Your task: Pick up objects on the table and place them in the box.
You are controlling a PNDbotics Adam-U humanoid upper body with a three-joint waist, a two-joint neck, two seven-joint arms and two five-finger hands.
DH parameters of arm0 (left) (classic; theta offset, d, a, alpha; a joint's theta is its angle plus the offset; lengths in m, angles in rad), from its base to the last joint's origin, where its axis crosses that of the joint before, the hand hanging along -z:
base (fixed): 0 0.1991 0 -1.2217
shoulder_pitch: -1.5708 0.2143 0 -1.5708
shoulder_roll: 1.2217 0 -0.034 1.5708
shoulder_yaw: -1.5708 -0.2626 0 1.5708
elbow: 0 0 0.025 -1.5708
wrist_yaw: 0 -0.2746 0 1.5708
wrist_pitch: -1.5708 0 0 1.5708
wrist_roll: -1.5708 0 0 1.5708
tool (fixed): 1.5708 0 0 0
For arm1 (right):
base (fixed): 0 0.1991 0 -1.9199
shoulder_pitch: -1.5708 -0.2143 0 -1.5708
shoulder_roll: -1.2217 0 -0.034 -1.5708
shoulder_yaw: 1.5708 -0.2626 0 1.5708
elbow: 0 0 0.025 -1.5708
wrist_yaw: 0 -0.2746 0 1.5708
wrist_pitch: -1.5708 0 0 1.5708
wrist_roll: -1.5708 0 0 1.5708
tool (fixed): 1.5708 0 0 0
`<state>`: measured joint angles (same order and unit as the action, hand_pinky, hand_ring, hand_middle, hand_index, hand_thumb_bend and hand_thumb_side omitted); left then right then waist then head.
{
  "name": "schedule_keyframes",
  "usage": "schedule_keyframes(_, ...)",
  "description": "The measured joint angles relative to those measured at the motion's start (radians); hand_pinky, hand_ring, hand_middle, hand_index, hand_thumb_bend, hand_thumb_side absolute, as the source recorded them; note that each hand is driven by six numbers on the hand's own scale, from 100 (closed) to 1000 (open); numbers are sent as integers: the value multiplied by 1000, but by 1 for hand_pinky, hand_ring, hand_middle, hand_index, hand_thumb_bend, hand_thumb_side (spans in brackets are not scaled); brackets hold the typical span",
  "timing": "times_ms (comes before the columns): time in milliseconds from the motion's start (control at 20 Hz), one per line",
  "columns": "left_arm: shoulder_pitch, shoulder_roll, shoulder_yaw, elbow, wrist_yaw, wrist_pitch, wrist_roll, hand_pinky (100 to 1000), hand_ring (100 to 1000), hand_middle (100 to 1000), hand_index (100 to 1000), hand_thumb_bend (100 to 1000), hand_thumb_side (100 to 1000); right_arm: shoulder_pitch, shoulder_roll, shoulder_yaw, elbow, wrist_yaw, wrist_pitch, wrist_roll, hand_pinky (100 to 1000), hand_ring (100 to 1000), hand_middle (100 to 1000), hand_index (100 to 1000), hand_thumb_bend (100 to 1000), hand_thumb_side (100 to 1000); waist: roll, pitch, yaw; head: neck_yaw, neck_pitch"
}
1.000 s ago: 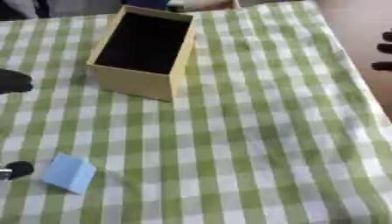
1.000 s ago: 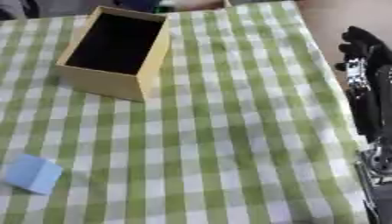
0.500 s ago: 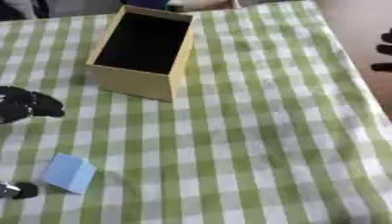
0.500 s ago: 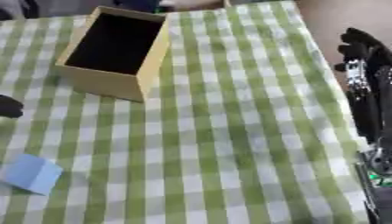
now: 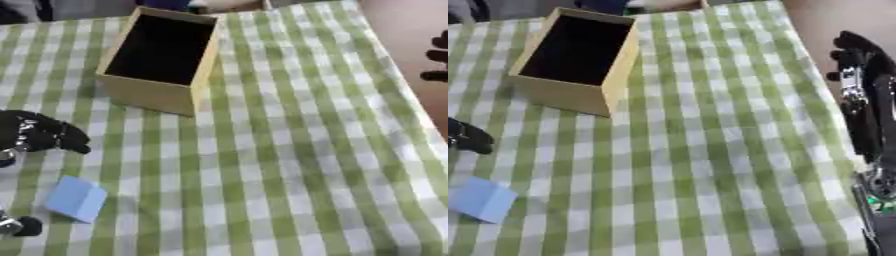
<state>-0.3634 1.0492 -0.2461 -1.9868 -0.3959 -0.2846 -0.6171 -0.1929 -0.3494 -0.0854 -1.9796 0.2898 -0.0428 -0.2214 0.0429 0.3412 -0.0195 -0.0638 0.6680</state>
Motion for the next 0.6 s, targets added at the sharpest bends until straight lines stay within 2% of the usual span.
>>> schedule_keyframes(350, -34, 0, -41, 0, 39, 11, -95, 879, 866, 856, 914, 665, 233, 0, 0, 2, 0, -1, 0, 2, 676, 812, 801, 890, 100, 1000, 8, 0, -3, 0, 1)
schedule_keyframes(600, -51, 0, -47, 0, -5, 31, -110, 882, 873, 855, 925, 661, 209, 0, 1, 3, 0, -2, 1, 2, 676, 812, 801, 890, 100, 1000, 9, 0, -6, 0, 5)
